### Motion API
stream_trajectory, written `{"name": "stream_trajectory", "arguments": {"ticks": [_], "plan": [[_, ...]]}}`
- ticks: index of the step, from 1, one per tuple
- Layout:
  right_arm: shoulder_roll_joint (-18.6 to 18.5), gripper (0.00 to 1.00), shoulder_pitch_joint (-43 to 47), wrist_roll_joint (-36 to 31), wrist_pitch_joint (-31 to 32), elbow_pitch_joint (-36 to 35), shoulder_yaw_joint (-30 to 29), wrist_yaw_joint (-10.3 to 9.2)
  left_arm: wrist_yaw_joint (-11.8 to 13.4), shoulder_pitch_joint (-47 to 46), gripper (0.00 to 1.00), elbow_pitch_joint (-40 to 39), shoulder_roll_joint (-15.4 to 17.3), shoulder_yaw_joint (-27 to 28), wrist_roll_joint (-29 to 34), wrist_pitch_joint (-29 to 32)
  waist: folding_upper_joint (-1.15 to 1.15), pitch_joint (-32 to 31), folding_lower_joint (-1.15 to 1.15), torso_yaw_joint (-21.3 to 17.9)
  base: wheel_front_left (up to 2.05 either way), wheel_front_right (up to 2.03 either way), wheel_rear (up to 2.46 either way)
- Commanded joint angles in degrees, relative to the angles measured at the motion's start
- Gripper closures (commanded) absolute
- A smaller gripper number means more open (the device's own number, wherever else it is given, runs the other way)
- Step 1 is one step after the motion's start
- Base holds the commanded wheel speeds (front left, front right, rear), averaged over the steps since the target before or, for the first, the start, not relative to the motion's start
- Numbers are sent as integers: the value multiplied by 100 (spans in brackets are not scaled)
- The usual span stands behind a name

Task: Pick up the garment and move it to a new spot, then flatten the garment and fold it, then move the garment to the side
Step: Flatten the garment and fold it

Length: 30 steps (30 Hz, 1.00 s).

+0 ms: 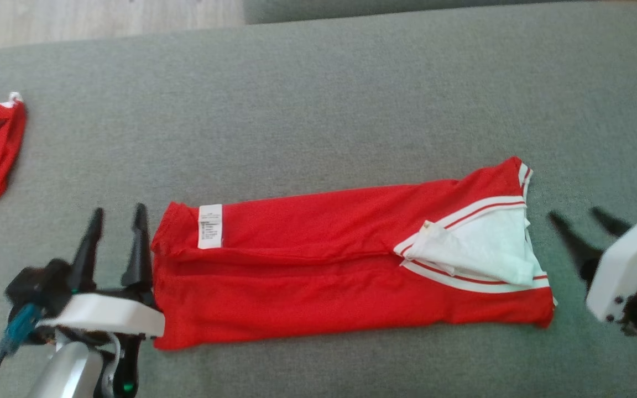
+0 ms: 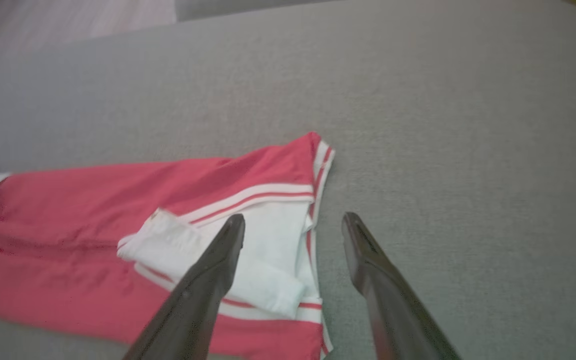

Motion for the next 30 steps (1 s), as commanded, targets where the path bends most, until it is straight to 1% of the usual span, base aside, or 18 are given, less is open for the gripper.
{"name": "stream_trajectory", "arguments": {"ticks": [1,2,4,8,10,13,16,18,23,28,29,30], "plan": [[48,0,-235,-135,-192,-169,-36,39,55,-108,0,-190,76,313,43,-194,0,-62,0,48,0,0,0],[177,0,-245,-249,-392,-70,-131,39,98,-93,0,-194,28,353,76,-355,0,-104,0,79,0,0,0],[345,0,-232,-583,-772,182,-328,39,102,-92,0,-172,-30,354,169,-531,0,-166,0,137,0,0,0],[577,0,-215,-1038,-1407,923,-519,39,77,-200,0,40,-16,233,432,-639,0,-245,0,206,0,0,0],[635,0,-255,-1131,-1639,1344,-550,39,47,-282,0,168,-26,218,466,-663,0,-267,0,218,0,0,0],[669,0,-378,-994,-1857,1986,-491,39,38,-374,0,285,-19,244,489,-689,0,-290,0,215,0,0,0],[673,0,-547,-724,-2042,2572,-340,39,29,-436,0,374,-21,273,491,-709,0,-292,0,201,0,0,0],[674,0,-671,-656,-2164,2898,-213,39,24,-451,0,386,-18,274,498,-716,0,-284,0,200,0,0,0],[675,0,-915,-719,-2340,3579,1,39,25,-436,0,369,-21,237,505,-716,0,-270,0,225,0,0,0],[675,0,-1052,-698,-2309,4137,294,39,28,-408,0,331,-24,202,478,-683,0,-243,0,249,0,0,0],[675,18,-1070,-679,-2285,4218,367,39,29,-408,0,324,-21,198,474,-677,0,-234,0,250,0,0,0],[675,18,-1070,-679,-2285,4218,367,39,29,-408,0,324,-21,198,474,-677,0,-234,0,250,0,0,0]]}}
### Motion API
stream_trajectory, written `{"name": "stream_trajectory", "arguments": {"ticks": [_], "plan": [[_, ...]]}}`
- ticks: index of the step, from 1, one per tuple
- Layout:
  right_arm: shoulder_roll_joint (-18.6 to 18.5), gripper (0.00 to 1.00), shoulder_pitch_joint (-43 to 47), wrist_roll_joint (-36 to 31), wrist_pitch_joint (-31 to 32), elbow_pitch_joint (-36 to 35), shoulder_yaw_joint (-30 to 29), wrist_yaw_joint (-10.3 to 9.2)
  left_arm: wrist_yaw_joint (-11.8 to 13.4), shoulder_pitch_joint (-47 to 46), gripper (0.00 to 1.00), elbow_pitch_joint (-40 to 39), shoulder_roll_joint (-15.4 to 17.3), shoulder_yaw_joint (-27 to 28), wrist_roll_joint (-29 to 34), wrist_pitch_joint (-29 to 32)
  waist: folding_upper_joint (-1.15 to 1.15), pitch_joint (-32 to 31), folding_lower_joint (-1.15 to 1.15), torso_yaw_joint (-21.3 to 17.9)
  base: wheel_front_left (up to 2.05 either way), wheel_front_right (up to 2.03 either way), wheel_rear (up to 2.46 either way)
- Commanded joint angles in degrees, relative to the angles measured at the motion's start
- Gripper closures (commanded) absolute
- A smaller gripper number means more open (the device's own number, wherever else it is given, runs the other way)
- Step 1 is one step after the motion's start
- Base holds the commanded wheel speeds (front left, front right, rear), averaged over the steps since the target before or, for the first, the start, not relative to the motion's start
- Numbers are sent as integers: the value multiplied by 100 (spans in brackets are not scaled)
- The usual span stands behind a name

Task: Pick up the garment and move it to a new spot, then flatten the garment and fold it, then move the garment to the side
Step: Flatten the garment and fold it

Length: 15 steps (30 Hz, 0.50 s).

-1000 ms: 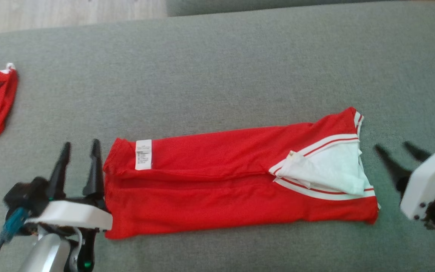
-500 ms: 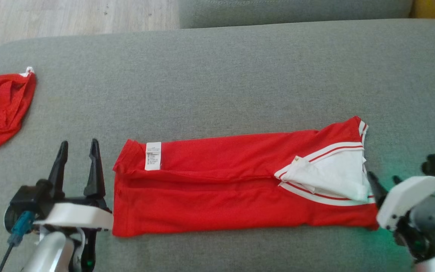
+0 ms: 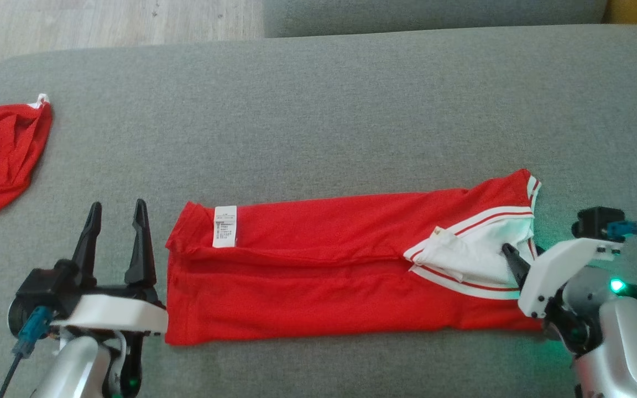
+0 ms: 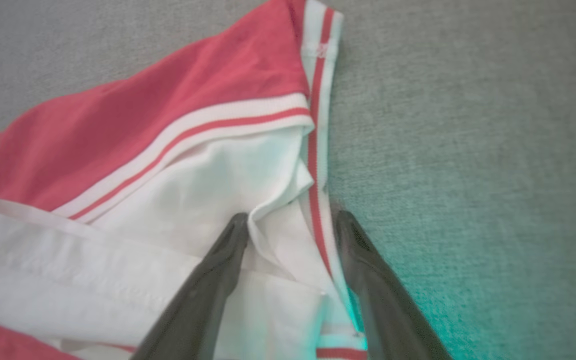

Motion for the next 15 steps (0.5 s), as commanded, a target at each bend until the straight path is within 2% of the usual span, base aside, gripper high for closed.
{"name": "stream_trajectory", "arguments": {"ticks": [1,2,6,10,15], "plan": [[40,62,-85,50,54,73,306,40,2,-204,0,-185,125,193,17,-16,0,10,0,0,0,0,0],[41,100,-110,105,55,120,422,40,9,-203,0,-187,132,197,8,-17,0,16,0,-6,0,0,0],[41,100,-161,98,-41,-106,384,40,16,-190,0,-184,151,210,-15,-21,0,18,0,-42,0,0,0],[8,100,-203,-218,-27,-648,31,40,30,-163,0,-186,168,225,-31,-29,0,20,0,-112,0,0,0],[-336,100,-97,-709,274,-1625,-635,40,50,-137,0,-223,175,240,-33,-44,0,51,0,-198,0,0,0]]}}
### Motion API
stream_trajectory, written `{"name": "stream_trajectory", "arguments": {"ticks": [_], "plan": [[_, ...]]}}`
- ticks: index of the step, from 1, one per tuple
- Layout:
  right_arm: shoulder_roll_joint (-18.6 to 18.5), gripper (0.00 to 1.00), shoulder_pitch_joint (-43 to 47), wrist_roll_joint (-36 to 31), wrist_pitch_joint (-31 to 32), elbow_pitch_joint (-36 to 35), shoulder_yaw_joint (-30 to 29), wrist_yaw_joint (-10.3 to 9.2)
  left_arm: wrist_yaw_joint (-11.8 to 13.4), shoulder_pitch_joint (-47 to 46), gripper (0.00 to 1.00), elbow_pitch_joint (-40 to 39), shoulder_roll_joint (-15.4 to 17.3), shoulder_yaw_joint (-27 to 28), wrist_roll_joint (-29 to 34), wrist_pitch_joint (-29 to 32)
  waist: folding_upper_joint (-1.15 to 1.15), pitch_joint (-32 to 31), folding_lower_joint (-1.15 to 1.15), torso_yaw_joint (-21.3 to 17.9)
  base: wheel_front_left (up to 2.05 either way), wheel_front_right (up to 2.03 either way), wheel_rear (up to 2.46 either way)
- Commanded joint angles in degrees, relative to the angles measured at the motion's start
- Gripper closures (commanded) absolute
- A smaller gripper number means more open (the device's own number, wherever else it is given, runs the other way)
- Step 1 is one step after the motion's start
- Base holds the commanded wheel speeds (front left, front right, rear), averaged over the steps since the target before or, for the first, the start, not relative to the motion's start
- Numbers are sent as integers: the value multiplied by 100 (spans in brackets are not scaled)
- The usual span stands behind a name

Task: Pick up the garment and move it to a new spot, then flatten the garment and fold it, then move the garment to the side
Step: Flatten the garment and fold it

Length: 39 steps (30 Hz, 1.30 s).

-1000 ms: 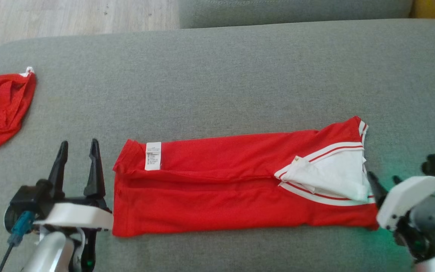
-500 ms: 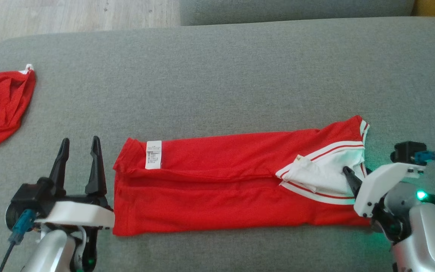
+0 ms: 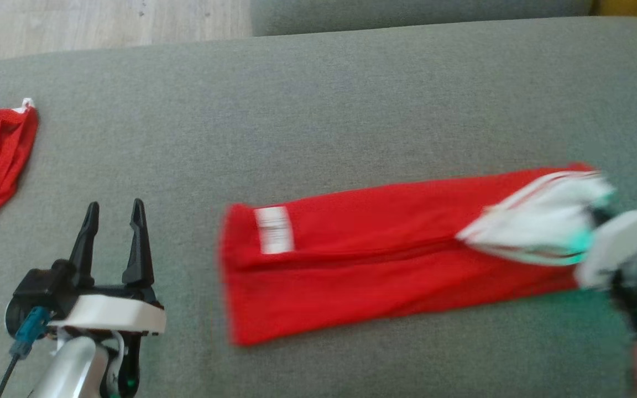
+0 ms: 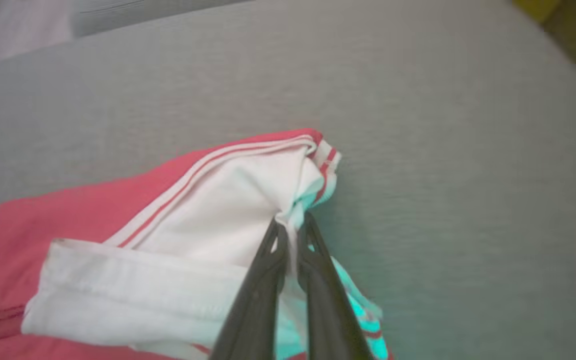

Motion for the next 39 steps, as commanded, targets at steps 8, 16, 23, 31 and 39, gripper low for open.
{"name": "stream_trajectory", "arguments": {"ticks": [8,16,23,31,39], "plan": [[-454,100,201,-615,491,-1573,-906,39,39,-139,0,-230,202,244,2,-65,0,63,-1,-115,0,0,0],[-440,100,404,-555,823,-1929,-709,39,18,-189,0,-185,187,178,20,-73,0,8,-1,-103,0,0,0],[-38,100,711,72,1297,-2479,825,39,17,-150,0,-128,201,120,34,-75,0,-154,-1,-45,0,0,0],[190,100,403,513,1092,-2127,2449,39,11,-192,0,-125,229,29,71,-13,0,-210,-1,-7,0,0,0],[238,100,-318,1178,434,-687,3619,39,-46,-328,0,-88,157,-139,108,33,0,-187,-1,210,0,0,0]]}}
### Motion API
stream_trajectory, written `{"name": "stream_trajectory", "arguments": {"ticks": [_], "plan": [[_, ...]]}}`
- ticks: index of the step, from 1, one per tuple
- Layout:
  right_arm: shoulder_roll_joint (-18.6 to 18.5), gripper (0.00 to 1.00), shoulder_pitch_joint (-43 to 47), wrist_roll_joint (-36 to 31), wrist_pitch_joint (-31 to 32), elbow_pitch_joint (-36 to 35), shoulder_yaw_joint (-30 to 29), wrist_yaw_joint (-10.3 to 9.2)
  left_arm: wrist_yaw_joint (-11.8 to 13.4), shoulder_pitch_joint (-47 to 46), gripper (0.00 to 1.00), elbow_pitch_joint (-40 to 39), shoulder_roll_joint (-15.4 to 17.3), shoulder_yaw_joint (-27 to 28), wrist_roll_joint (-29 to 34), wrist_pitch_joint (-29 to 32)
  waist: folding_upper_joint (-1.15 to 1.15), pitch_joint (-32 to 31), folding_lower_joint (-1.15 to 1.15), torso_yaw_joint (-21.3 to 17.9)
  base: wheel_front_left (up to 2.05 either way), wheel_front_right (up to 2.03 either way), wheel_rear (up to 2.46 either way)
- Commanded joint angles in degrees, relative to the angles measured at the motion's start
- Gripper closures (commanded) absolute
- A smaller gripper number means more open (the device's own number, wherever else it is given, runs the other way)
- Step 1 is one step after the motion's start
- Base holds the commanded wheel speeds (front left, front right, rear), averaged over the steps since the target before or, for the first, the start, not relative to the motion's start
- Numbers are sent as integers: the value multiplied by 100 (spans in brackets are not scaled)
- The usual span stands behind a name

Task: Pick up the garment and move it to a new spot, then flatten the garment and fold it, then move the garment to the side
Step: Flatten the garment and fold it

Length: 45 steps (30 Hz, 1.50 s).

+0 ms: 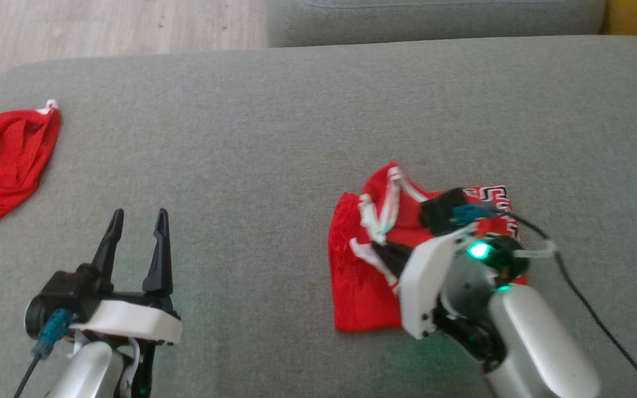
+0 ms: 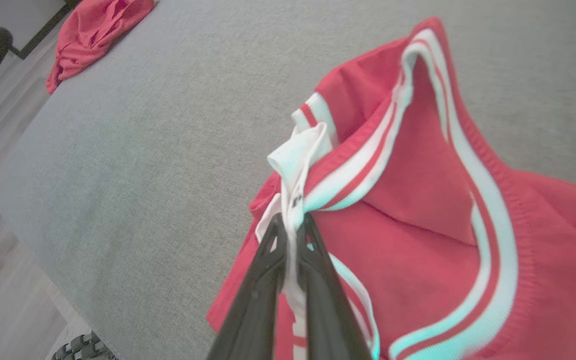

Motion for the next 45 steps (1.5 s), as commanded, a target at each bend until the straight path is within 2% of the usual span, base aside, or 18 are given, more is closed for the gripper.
{"name": "stream_trajectory", "arguments": {"ticks": [1,6,7,8,11,14,17,23,26,28,29,30,35,36,38,40,41,45], "plan": [[69,100,-339,90,-115,-59,278,39,-12,-330,0,-122,120,191,50,-17,0,17,0,58,0,0,0],[70,100,-607,310,-275,533,674,39,-23,-372,0,-62,89,148,41,-17,0,36,0,158,0,0,0],[70,29,-628,338,-294,614,718,39,-23,-377,0,-53,86,147,36,-19,0,40,0,169,0,0,0],[70,0,-634,408,-315,667,744,39,-22,-380,0,-46,86,149,31,-23,0,40,0,175,0,0,0],[70,0,-635,939,-449,525,814,39,-15,-364,0,-32,100,169,16,-37,0,29,0,159,0,0,0],[70,0,-611,1590,-530,26,813,39,7,-320,0,-28,126,207,-5,-51,0,-9,0,101,0,0,0],[70,0,-549,1640,-507,-613,511,39,36,-260,0,-43,162,251,-25,-63,0,-55,0,15,0,0,0],[-46,0,-86,513,-596,-1559,-916,39,62,-182,0,-105,207,285,-55,-77,0,-101,0,-111,0,0,0],[-169,0,206,-153,-817,-1554,-1355,39,60,-193,0,-132,218,281,-58,-80,0,-74,0,-135,0,0,0],[-208,0,389,-509,-1067,-1372,-1401,39,53,-216,0,-146,224,274,-58,-81,0,-43,0,-139,0,0,0],[-222,5,466,-668,-1204,-1232,-1354,39,51,-230,0,-150,226,271,-58,-82,0,-26,0,-137,0,0,0],[-244,100,531,-821,-1351,-1078,-1233,39,45,-246,0,-153,228,264,-57,-82,0,-7,0,-131,0,0,0],[-91,100,634,-1018,-1703,-38,-345,39,19,-320,0,-141,243,238,-57,-78,0,75,0,-106,0,0,0],[-91,100,634,-1018,-1703,-38,-345,39,19,-320,0,-141,243,238,-57,-78,0,75,0,-106,0,0,0],[-10,100,494,-945,-1770,378,125,39,12,-349,0,-131,246,228,-58,-76,0,105,0,-85,0,0,0],[43,100,312,-737,-1764,777,611,39,5,-380,0,-114,240,214,-58,-76,0,122,0,-59,0,0,0],[63,100,79,-335,-1847,1067,1097,39,-1,-414,0,-97,230,198,-58,-76,0,142,0,-25,0,0,0],[68,100,-385,528,-2028,1330,1991,39,-21,-469,0,-37,187,140,-49,-77,0,138,0,69,0,0,0]]}}
